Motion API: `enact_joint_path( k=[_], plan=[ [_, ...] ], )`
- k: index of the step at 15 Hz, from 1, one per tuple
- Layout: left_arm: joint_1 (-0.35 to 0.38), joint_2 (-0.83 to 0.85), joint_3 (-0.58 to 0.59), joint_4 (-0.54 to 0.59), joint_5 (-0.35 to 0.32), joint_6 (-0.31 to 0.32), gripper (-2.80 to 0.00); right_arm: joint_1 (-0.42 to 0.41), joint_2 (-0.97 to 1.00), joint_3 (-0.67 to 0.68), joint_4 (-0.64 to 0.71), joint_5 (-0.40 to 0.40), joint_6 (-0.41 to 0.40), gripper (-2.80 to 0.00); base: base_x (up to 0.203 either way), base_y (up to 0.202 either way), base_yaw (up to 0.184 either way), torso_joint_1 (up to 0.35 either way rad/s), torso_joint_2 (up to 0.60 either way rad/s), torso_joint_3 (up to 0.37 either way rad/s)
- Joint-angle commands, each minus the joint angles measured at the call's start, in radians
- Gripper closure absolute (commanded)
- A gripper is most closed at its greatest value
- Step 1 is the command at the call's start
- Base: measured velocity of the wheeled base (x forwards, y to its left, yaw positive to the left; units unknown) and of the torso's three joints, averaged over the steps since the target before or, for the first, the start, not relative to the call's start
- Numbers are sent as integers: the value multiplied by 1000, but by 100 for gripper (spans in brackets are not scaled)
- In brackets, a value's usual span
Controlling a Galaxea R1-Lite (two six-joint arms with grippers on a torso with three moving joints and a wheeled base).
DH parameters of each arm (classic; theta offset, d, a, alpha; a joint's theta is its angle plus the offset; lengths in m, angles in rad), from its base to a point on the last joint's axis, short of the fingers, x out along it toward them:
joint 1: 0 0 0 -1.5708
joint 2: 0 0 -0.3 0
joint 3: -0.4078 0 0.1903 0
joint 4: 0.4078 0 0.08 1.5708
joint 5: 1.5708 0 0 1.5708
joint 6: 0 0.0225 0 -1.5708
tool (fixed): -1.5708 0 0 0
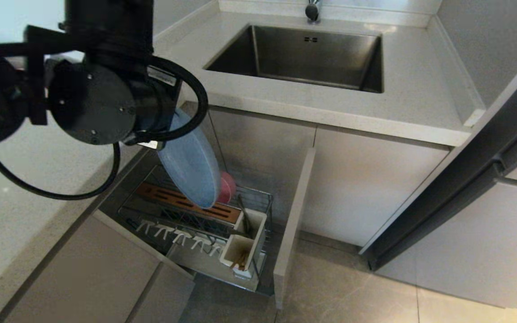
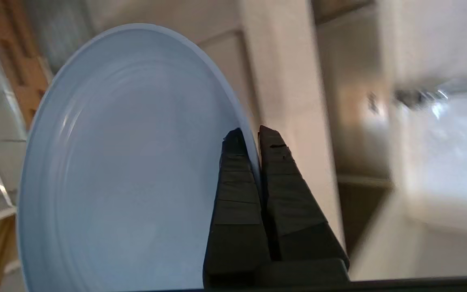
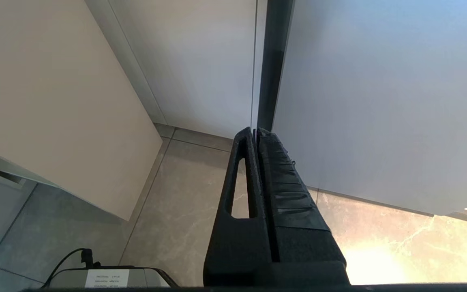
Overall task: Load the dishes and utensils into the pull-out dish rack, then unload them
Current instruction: Pick up the plate and place it in the cupboard
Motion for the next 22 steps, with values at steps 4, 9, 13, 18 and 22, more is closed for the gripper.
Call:
enact_joint_path(
  k=[4,9,13,18,22],
  plan=[
    [8,76,28,7,80,-73,0,0,1,0,0,0,0,0,0,0,0,0,0,0],
    [42,119,105,-34,77,-117,0,0,0,0,0,0,0,0,0,0,0,0,0,0],
    [66,142,137,-41,77,-142,0,0,1,0,0,0,0,0,0,0,0,0,0,0],
    [78,183,183,-45,73,-198,0,0,2,0,0,0,0,0,0,0,0,0,0,0],
    [79,226,192,-84,70,-203,0,0,0,0,0,0,0,0,0,0,0,0,0,0]
  ],
)
